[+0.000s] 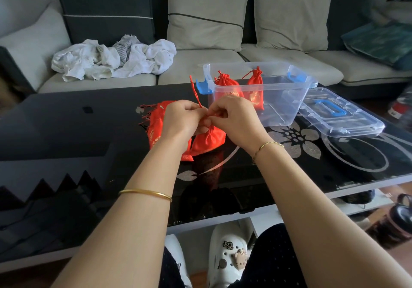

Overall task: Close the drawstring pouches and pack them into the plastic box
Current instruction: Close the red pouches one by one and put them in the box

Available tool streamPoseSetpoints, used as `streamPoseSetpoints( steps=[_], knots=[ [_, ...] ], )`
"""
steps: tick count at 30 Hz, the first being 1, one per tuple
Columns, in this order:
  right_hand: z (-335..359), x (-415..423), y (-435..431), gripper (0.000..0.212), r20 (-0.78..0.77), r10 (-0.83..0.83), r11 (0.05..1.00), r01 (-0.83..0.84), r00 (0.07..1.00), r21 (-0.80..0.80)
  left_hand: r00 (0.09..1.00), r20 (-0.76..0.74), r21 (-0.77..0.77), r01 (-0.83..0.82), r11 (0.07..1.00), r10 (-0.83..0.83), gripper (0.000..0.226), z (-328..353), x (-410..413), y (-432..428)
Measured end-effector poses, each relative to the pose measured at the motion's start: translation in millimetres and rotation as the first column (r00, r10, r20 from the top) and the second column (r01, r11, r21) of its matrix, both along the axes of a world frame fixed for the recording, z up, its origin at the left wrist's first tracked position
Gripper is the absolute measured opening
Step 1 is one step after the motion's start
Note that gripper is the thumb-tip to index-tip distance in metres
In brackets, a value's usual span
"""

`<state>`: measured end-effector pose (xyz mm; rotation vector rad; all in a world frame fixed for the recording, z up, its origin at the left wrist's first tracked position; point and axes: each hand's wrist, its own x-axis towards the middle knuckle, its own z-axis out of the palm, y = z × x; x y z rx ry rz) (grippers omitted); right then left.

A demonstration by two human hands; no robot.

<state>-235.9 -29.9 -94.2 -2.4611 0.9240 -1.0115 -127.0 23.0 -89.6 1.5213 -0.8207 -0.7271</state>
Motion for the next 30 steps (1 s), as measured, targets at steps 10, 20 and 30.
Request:
streamPoseSetpoints(
  steps=[10, 20, 30],
  knots=[
    [-10, -10, -13, 0.008, 0.335, -0.189, 0.692, -0.116, 0.923, 0.712, 0.893, 0.445, -0.152, -0.002, 0.988, 0.07, 0.013, 14, 6, 6],
    [-3, -13, -10, 0.011, 0.475, -0.234, 0.34, -0.387, 0.848, 0.857, 0.636, 0.771, -0.094, 0.065, 0.993, 0.031, 0.013, -3, 2, -1],
    [-3, -19, -12, 0.012, 0.382, -0.161, 0.576, -0.228, 0.91, 0.785, 0.609, 0.789, -0.109, 0.018, 0.994, 0.076, 0.009, -4, 2, -3]
  ],
)
